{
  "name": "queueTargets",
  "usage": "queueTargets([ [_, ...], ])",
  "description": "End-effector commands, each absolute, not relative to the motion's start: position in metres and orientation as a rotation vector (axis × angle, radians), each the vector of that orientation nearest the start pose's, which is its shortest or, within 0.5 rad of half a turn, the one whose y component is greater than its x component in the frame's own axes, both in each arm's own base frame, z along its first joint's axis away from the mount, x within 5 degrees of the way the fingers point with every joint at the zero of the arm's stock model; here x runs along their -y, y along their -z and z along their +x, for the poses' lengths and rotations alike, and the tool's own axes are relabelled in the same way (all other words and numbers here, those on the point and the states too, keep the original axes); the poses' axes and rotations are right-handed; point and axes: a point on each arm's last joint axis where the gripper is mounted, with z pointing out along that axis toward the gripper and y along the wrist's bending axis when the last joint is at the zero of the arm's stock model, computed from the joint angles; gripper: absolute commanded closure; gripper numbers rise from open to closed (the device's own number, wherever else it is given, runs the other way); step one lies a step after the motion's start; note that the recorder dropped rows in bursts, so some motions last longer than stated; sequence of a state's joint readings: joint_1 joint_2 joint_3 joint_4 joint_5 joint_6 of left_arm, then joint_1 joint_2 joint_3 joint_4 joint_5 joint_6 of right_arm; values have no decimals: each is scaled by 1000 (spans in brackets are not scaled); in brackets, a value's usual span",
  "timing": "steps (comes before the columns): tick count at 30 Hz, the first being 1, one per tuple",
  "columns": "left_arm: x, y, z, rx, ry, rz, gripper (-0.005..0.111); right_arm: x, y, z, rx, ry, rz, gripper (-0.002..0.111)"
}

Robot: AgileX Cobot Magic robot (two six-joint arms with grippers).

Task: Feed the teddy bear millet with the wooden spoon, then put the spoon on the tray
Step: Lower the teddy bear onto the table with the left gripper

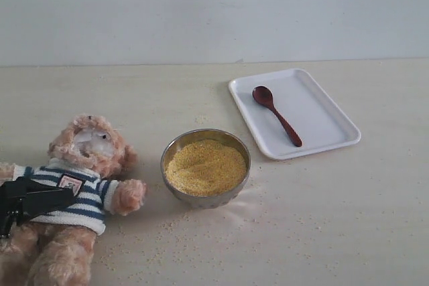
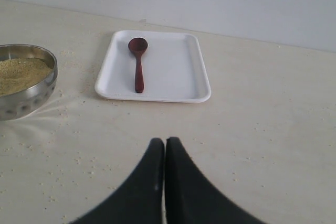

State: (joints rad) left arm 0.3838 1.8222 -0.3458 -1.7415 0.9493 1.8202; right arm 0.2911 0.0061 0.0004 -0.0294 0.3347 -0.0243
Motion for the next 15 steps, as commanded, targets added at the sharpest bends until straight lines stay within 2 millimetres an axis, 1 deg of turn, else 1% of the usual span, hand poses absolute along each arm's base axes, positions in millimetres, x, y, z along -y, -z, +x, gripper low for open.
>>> queueTargets([
  [1, -4, -106, 208, -2348, 1117, -224, 30, -14, -184, 52, -1787, -151, -307, 108],
  [3, -4, -110, 206, -2359, 1106, -209, 30, -14, -184, 52, -1786, -149, -309, 108],
  [7, -12, -117, 203, -2408, 975, -234, 30, -14, -184, 52, -1786, -149, -309, 108],
  [12, -16, -137, 200, -2362, 925, -239, 30, -14, -184, 52, -1787, -153, -305, 108],
  [13, -18, -141, 199, -2357, 900, -246, 30, -14, -184, 52, -1787, -153, -305, 108],
  [15, -24, -152, 194, -2364, 786, -273, 30, -14, -184, 52, -1787, -153, -305, 108],
])
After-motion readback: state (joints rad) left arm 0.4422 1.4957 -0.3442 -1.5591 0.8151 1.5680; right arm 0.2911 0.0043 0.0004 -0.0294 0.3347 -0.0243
